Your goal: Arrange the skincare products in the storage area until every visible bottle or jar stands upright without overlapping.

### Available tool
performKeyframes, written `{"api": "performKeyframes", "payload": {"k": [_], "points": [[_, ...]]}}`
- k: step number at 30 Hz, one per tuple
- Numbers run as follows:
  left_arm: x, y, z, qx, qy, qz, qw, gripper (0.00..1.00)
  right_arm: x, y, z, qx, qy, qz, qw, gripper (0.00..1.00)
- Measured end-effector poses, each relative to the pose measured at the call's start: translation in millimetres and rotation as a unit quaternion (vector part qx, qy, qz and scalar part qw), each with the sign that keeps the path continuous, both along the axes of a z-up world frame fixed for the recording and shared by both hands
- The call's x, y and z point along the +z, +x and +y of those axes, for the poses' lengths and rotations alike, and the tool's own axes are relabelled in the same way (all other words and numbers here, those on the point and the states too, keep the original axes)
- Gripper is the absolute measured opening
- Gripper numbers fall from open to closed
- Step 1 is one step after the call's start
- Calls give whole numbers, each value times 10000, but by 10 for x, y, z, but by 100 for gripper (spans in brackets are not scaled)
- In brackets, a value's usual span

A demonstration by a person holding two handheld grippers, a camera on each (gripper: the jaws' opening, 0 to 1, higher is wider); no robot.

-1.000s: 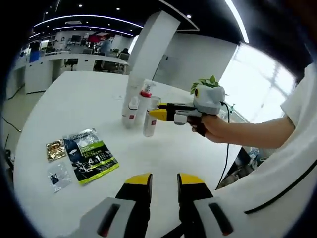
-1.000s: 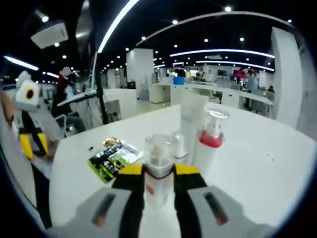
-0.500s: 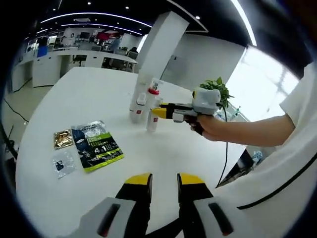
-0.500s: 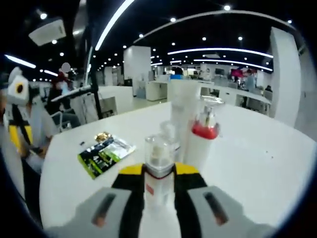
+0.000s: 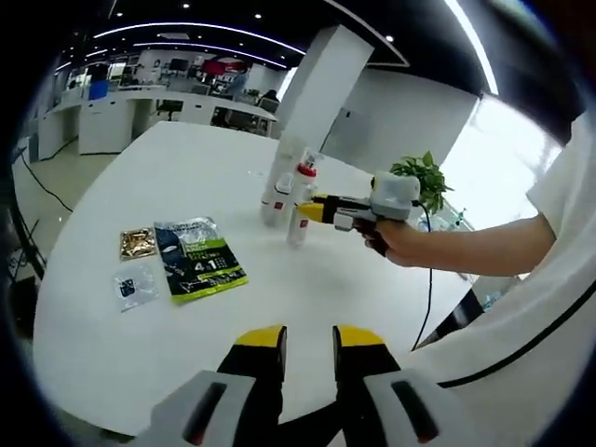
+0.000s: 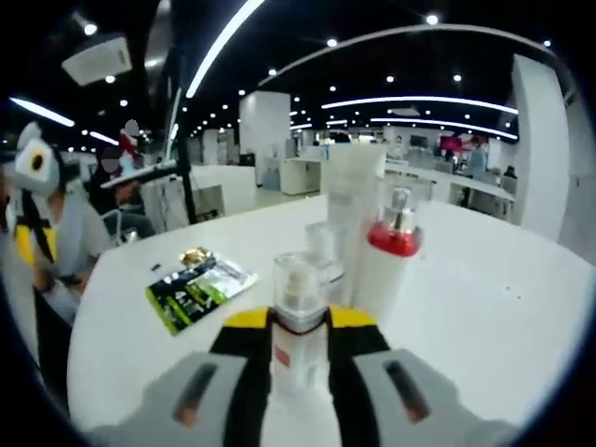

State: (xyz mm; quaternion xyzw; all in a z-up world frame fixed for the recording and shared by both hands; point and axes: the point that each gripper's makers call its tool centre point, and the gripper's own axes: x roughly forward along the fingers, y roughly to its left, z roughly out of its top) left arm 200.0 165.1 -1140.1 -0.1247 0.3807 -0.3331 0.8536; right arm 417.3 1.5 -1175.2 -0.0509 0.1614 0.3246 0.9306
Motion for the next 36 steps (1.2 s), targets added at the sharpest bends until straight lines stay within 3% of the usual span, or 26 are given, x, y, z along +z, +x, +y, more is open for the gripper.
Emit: {"api": "performKeyframes", "payload": {"k": [14,15,19,27,28,34,36], "points": [[-51,-15,155,443,-171,61,9989,20,-59,22,-35,-54,-171,146,9997,22],[-57,-12,184,497,-187,65,9986,20,-128,2,-52,-69,-279,338,9990,22],[-28,12,244,651,-268,53,9975,20,-214,-46,-69,-131,-465,547,9973,29],[-13,94,463,890,-391,64,9952,20,-297,-114,-4,-53,-719,778,9944,29],[20,127,536,960,-429,42,9944,20,-370,-142,-38,18,-983,952,9906,29],[63,195,660,1129,-565,-1,9920,20,-396,-230,-115,-148,-1027,1290,9862,29],[62,205,687,1185,-610,-5,9911,20,-456,-283,-146,-108,-1236,1426,9820,29]]}}
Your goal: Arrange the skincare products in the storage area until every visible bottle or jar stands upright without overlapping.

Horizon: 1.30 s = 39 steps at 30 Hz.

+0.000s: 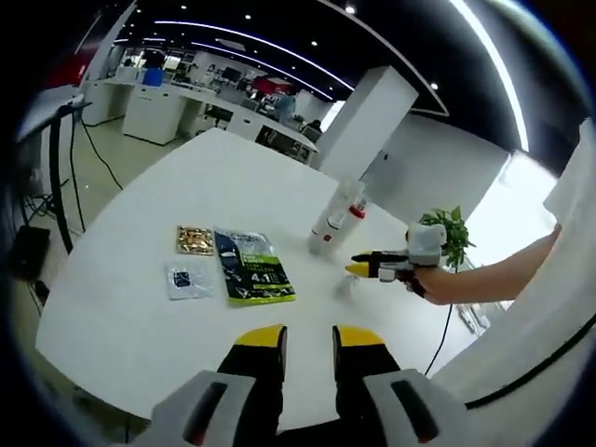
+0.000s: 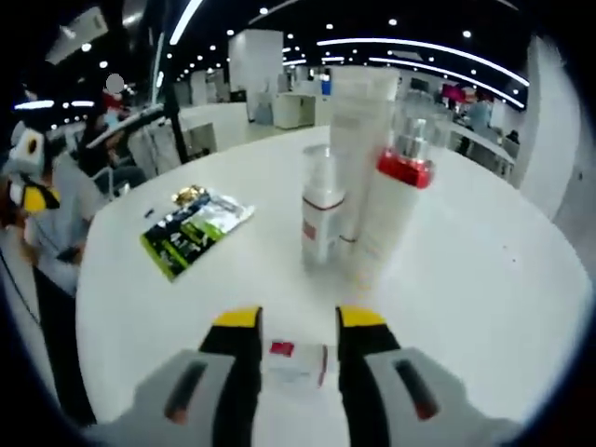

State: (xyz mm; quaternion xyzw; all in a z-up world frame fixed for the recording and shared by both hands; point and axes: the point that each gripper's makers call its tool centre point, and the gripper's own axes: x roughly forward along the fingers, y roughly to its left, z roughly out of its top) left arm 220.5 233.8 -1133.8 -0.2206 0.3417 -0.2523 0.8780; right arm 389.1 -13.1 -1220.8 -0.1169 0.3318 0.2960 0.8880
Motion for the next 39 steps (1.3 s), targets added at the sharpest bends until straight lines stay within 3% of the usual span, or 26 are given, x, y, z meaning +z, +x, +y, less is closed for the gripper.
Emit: {"api": "performKeyframes", "payload": {"k": [6,11,15,21,28,30,35,39], "points": [[-26,-37,68,199,-193,3,9996,20,-116,-145,-17,-83,-126,405,9991,29],[-47,-50,103,323,-333,-29,9989,20,-93,-253,19,-64,-184,583,9981,29],[-31,-33,145,448,-519,-123,9976,20,-122,-368,30,143,-521,749,9957,30],[-19,-31,233,548,-701,-211,9958,20,3,-390,59,72,-589,714,9957,31],[-15,12,285,527,-820,-288,9948,20,99,-440,-51,-408,-472,704,9956,35],[-10,21,273,437,-814,-318,9952,20,118,-501,-134,-711,-388,702,9942,37],[10,10,244,210,-733,-376,9964,20,89,-670,-359,-1546,-169,790,9847,47],[5,-29,237,68,-689,-369,9969,20,29,-824,-464,-1957,-30,853,9769,51]]}}
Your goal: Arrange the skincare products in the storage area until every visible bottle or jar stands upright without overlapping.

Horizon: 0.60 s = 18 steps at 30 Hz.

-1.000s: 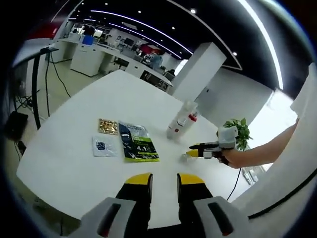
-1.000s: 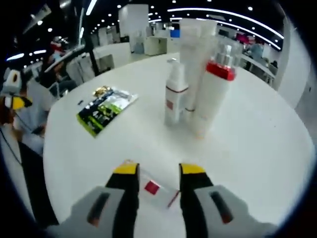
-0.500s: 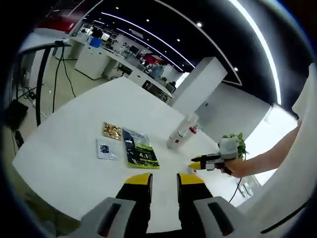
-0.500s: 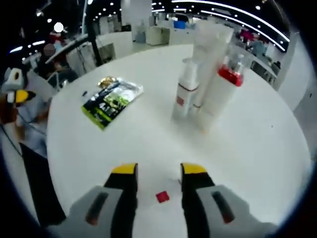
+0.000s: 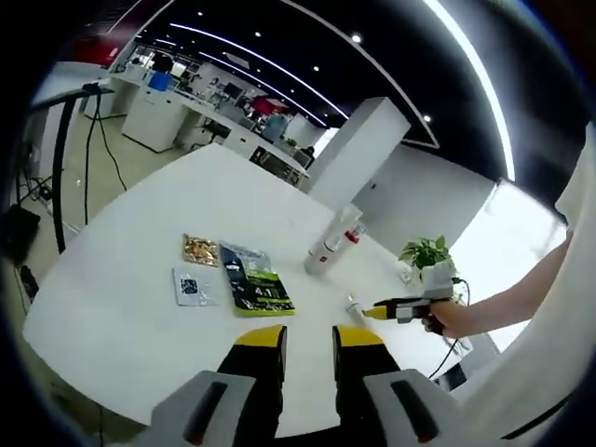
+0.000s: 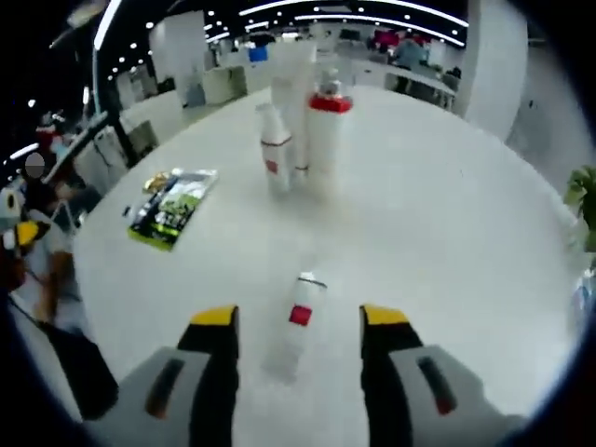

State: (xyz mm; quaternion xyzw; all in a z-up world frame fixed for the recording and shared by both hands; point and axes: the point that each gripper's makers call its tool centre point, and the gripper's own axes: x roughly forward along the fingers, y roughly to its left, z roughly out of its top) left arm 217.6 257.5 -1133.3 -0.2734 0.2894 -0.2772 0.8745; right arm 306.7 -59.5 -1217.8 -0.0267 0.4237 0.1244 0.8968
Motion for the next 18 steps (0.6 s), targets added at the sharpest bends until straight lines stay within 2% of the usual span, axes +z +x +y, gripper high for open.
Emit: {"api": "performKeyframes", "payload": {"k": [10,18], "points": [[-52,-82,0,-315,111,20,9994,20,-95,-208,71,-410,285,28,9987,55],[-63,-86,102,-441,279,-18,9986,20,-186,-121,191,-506,383,34,9980,56]]}}
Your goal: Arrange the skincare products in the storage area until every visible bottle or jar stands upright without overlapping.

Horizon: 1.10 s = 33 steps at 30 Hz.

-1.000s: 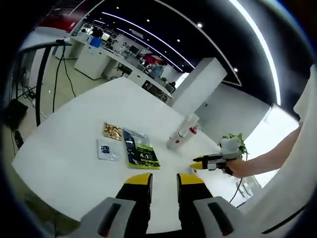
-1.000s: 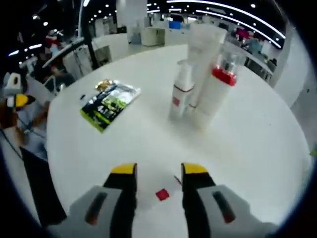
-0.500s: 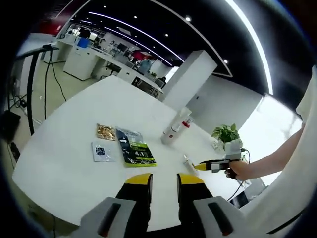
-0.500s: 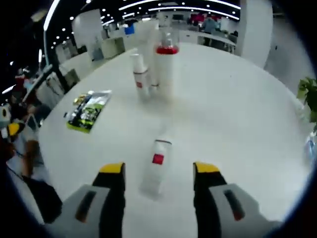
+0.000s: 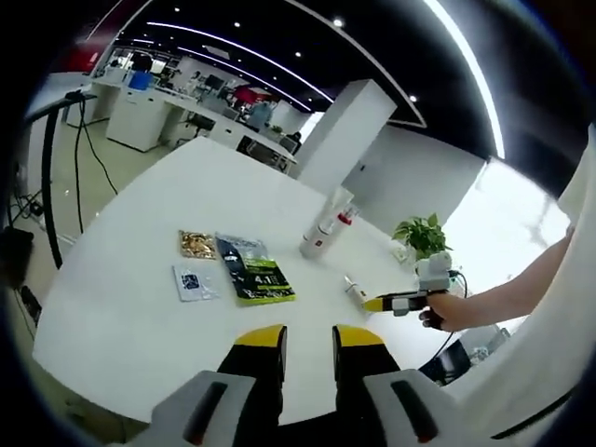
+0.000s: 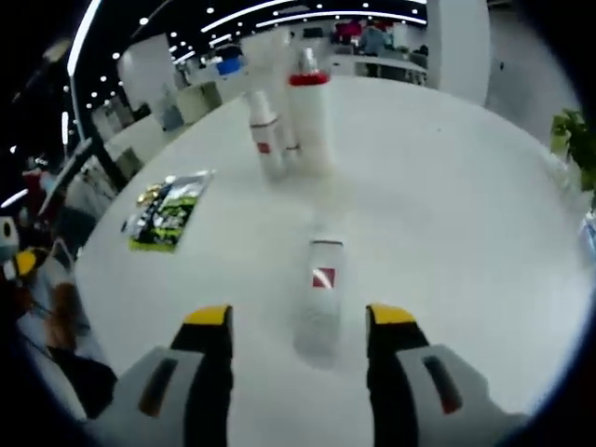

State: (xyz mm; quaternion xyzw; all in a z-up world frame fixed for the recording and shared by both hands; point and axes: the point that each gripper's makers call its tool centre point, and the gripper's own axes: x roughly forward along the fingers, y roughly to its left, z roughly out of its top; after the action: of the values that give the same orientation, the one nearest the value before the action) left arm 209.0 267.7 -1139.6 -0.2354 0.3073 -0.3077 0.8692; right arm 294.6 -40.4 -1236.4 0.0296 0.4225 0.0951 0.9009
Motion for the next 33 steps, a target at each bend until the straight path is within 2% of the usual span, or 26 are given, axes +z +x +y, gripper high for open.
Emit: {"api": "performKeyframes", "payload": {"k": [6,13,14,15,17,19,20,24,28,33], "points": [[-1,-46,112,56,91,9,9999,20,-59,110,81,42,-38,87,9999,55],[-11,-25,203,144,172,24,9997,20,-182,163,148,199,-219,323,9990,52],[-11,-21,207,150,175,26,9997,20,-214,144,164,270,-297,435,9982,50],[-14,-10,219,163,187,25,9997,20,-196,175,131,332,-472,335,9978,47],[-14,15,227,169,187,31,9997,20,-219,179,132,304,-478,418,9975,44],[-12,33,227,167,184,30,9997,20,-223,187,76,290,-604,458,9967,35],[-14,60,218,145,189,33,9997,20,-226,176,2,215,-794,506,9953,29],[3,101,177,35,228,12,9997,20,-237,170,7,281,-740,531,9954,19],[-2,124,158,-47,254,-4,9997,20,-235,177,7,211,-635,527,9964,19],[-6,152,160,-61,242,13,9997,20,-229,155,58,328,-614,526,9962,18]]}}
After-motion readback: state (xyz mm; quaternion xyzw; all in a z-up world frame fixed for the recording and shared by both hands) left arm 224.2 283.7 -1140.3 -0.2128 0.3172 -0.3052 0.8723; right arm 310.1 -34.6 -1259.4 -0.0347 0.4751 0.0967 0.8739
